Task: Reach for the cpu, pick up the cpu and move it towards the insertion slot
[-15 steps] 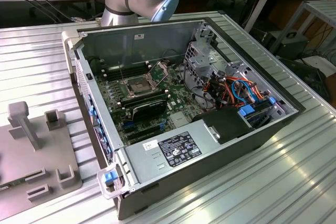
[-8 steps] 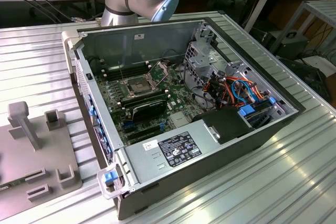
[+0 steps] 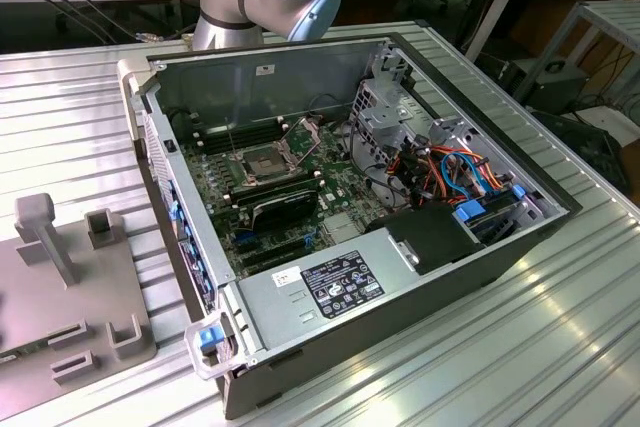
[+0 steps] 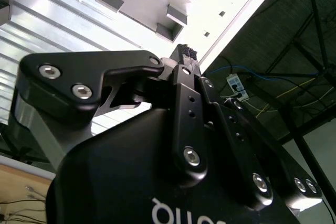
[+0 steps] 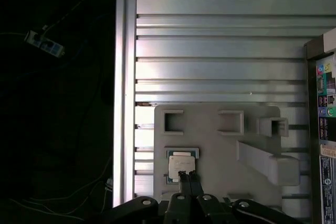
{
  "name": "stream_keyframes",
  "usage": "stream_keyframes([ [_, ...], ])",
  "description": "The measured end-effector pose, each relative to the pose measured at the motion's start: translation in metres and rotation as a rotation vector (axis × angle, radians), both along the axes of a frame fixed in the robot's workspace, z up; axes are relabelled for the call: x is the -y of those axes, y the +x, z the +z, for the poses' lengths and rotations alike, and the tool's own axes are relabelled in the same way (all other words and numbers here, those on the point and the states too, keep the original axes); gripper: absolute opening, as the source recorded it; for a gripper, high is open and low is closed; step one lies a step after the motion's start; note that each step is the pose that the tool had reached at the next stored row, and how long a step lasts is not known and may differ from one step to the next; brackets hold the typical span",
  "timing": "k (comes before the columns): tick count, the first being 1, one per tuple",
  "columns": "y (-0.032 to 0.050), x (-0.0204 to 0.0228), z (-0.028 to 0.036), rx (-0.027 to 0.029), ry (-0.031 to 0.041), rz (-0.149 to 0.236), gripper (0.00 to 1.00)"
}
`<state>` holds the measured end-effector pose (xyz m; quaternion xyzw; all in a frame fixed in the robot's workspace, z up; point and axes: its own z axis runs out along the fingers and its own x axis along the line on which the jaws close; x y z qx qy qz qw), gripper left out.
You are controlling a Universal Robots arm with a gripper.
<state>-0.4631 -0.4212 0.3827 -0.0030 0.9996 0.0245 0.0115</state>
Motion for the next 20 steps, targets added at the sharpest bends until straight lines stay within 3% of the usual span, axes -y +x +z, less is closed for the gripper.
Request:
stream_keyframes([
  [6, 0.0000, 0.0000, 0.0000, 0.0001, 0.0002, 0.000, 0.48],
  [7, 0.0000, 0.0000, 0.0000, 0.0000, 0.0002, 0.000, 0.48],
  [9, 0.0000, 0.0000, 0.0000, 0.0000, 0.0002, 0.000, 0.60],
  [20, -0.0001, 0.0000, -0.0001, 0.0000, 0.0005, 0.001, 0.60],
])
